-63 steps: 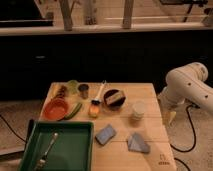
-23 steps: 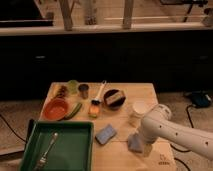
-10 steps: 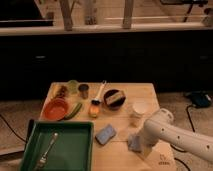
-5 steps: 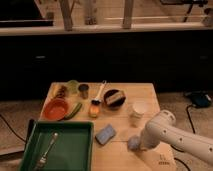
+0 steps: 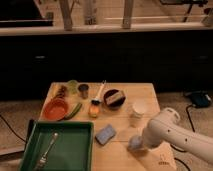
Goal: Wipe tray with towel
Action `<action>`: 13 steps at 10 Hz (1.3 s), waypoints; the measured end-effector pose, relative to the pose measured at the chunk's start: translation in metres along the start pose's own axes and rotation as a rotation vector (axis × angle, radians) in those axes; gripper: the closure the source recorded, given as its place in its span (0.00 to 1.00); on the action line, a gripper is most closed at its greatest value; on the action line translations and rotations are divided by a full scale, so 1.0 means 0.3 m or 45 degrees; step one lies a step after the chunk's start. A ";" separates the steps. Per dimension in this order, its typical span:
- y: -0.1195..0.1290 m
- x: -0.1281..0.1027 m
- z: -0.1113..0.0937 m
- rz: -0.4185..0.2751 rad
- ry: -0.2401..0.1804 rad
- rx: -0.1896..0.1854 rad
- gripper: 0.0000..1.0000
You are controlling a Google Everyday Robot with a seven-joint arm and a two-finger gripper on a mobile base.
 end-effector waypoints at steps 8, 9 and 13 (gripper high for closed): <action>-0.036 -0.190 -0.149 -0.111 0.043 0.068 0.98; -0.049 -0.208 -0.167 -0.120 0.049 0.084 0.98; -0.072 -0.256 -0.218 -0.133 0.083 0.105 0.98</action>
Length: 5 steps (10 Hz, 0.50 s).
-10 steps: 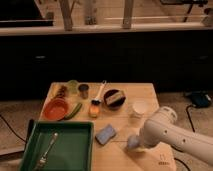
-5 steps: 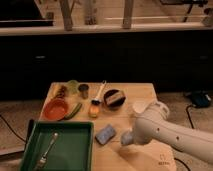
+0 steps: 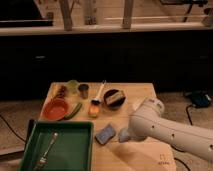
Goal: Wipe tray with towel
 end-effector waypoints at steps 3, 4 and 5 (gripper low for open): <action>-0.025 -0.031 -0.040 -0.021 0.028 0.025 0.98; -0.034 -0.048 -0.047 -0.029 0.032 0.031 0.98; -0.045 -0.069 -0.057 -0.042 0.040 0.037 0.98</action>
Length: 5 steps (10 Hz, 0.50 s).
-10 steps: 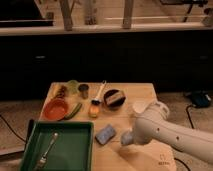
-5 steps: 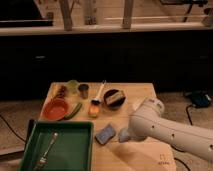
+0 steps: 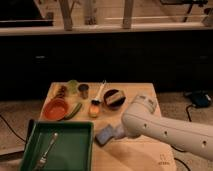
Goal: Wipe tray with towel
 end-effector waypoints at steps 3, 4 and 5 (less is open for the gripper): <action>-0.036 -0.080 -0.018 -0.035 -0.003 0.012 0.98; -0.046 -0.093 -0.020 -0.042 0.001 0.016 0.98; -0.051 -0.097 -0.027 -0.045 0.006 0.018 0.98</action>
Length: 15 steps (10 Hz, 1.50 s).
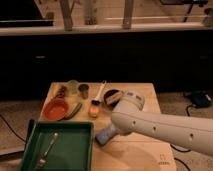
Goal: Wipe tray with towel
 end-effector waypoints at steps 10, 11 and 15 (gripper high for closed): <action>-0.062 -0.233 -0.021 -0.104 -0.009 -0.005 0.98; -0.068 -0.266 -0.022 -0.118 -0.011 -0.005 0.98; -0.074 -0.337 -0.005 -0.173 -0.027 -0.015 0.98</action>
